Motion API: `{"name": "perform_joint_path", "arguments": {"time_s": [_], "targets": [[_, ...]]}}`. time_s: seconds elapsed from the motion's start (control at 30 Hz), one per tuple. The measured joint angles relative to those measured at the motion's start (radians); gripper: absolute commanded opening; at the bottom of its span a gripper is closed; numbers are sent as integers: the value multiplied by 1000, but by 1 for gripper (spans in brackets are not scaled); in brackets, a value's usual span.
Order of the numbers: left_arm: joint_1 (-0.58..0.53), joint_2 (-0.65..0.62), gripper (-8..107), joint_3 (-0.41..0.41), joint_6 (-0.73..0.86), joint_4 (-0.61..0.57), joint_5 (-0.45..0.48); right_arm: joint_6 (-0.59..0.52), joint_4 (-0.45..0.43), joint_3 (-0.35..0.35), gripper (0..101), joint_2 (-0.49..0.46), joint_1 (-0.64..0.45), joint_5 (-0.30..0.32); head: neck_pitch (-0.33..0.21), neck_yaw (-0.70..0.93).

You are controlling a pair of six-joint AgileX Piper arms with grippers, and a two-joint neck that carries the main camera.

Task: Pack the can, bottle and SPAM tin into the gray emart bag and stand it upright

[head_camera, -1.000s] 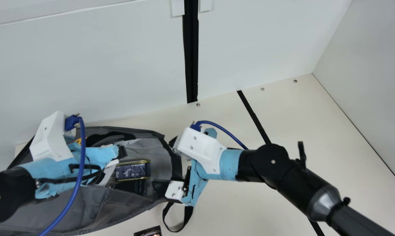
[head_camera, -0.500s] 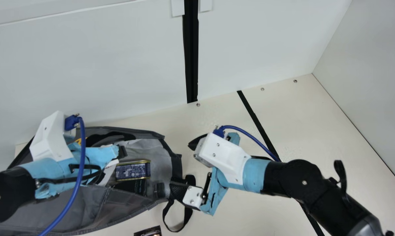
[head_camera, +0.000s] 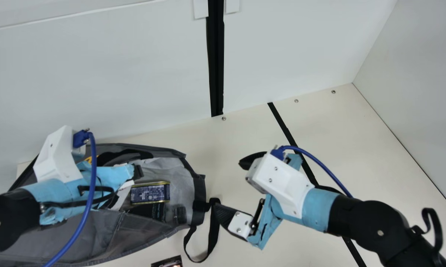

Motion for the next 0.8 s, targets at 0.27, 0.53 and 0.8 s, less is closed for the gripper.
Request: {"name": "perform_joint_path", "arguments": {"time_s": [0.27,0.53,0.8], "targets": [[0,0,-8,0,0,0,0,87,-93,6,95,-83,-92,30,0,2],[0,0,-8,0,0,0,0,146,-182,-11,95,-141,-184,66,0,2],[0,0,-8,0,0,0,0,193,-273,-47,95,-183,-249,102,0,0]]}}
